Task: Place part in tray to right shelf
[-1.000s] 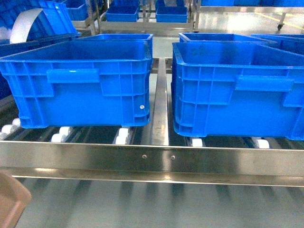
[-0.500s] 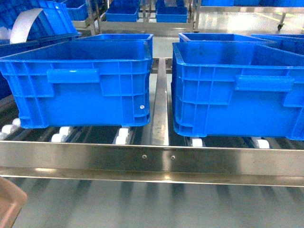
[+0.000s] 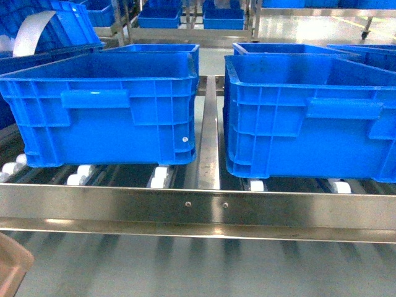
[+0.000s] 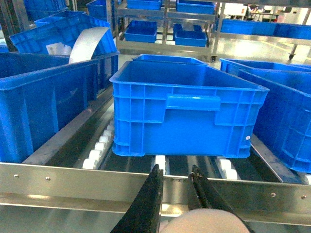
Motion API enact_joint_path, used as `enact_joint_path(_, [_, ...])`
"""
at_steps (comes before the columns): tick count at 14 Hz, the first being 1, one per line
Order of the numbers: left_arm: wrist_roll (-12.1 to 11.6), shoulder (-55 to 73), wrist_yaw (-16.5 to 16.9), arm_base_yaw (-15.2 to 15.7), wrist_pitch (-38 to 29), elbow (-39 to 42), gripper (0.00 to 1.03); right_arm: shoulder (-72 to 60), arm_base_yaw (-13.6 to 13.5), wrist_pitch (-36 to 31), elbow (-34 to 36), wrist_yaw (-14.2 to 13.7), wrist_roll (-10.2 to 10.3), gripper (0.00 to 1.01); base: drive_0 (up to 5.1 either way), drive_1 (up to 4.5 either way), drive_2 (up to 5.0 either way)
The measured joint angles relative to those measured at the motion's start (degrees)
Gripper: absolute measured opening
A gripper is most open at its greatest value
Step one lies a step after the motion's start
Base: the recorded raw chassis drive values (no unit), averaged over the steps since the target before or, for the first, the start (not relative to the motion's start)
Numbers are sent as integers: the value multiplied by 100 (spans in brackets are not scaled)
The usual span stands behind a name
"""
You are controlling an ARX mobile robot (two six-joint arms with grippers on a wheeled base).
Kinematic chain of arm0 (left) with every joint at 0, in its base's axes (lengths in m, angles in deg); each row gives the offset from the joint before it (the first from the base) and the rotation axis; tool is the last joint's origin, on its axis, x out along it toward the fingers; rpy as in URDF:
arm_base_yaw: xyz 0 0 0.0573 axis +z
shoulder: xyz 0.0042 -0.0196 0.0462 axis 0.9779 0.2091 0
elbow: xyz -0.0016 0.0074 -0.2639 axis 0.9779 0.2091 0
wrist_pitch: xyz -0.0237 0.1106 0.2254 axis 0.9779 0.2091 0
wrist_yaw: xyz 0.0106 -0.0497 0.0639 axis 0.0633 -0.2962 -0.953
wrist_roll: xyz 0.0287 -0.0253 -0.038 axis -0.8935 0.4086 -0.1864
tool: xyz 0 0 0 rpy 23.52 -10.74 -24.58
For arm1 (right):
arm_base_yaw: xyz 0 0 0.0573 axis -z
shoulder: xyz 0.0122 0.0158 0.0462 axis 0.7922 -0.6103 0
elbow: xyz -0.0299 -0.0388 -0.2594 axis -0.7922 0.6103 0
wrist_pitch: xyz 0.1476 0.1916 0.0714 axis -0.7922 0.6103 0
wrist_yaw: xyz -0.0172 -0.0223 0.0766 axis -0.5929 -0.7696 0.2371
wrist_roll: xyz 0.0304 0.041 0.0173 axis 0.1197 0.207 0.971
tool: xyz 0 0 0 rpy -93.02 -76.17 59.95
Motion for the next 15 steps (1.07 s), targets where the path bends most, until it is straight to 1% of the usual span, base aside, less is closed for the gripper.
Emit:
enact_joint_path(4, [0, -385, 0, 0, 374, 0, 12, 0, 0, 0, 0, 0, 0, 2, 0, 0, 0])
enact_joint_path(5, [0, -669, -4, 0, 739, 0, 12, 0, 0, 0, 0, 0, 0, 2, 0, 0, 0])
enact_joint_path(6, [2, -1290, 4, 0, 1554, 0, 12, 0, 0, 2, 0, -2, 2, 2, 0, 0, 0])
enact_joint_path(7, [-7, -1349, -7, 0, 1287, -11, 12, 0, 0, -2, 0, 0, 0, 2, 0, 0, 0])
enact_joint_path(8, [-11, -1349, 2, 0, 1456, -4, 12, 0, 0, 9, 0, -2, 2, 2, 0, 0, 0])
enact_joint_path(12, [-9, -1353, 0, 0, 1429, -4, 12, 0, 0, 0, 0, 0, 0, 2, 0, 0, 0])
enact_joint_path(13, [-9, -1353, 0, 0, 1423, -4, 12, 0, 0, -2, 0, -2, -2, 5, 0, 0, 0])
enact_joint_path(15, [-7, -1353, 0, 0, 1425, -4, 12, 0, 0, 0, 0, 0, -4, 33, 0, 0, 0])
